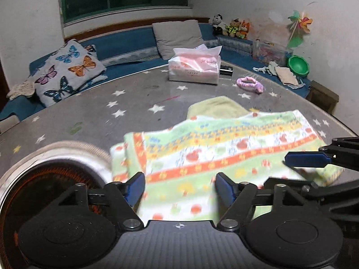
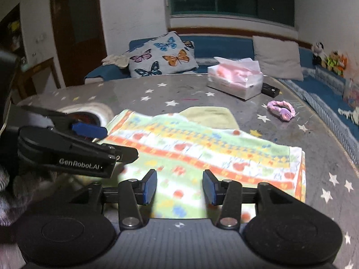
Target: Fold clothes
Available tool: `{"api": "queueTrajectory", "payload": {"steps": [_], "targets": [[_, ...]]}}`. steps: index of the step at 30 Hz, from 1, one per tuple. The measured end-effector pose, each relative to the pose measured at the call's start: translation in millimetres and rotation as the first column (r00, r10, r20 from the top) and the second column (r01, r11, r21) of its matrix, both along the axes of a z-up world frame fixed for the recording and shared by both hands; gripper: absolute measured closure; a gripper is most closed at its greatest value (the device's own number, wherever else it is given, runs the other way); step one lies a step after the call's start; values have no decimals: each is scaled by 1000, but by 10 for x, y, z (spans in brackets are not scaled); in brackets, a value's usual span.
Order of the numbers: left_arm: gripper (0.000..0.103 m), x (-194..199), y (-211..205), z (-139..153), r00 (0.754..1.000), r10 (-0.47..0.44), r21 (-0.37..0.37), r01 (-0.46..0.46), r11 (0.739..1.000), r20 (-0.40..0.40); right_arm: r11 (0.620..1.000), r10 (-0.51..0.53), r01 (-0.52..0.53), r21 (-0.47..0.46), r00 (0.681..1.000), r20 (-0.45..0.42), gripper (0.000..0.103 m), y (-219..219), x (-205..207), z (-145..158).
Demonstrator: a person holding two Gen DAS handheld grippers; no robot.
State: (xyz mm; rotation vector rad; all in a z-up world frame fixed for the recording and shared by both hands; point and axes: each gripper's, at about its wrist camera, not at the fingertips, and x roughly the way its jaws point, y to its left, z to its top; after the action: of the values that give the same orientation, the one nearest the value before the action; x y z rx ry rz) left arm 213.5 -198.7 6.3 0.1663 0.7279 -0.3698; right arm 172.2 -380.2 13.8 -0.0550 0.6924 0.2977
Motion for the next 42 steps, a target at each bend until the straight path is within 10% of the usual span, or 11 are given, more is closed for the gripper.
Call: {"api": "queueTrajectory", "payload": {"steps": [17, 42], "targets": [[0, -358, 104, -12, 999, 41, 43, -42, 998, 24, 995, -91, 89, 37, 994, 55, 39, -157, -395, 9], [0, -821, 326, -38, 999, 46, 18, -47, 999, 5, 971, -218, 211, 114, 975, 49, 0, -239, -979, -66]]}}
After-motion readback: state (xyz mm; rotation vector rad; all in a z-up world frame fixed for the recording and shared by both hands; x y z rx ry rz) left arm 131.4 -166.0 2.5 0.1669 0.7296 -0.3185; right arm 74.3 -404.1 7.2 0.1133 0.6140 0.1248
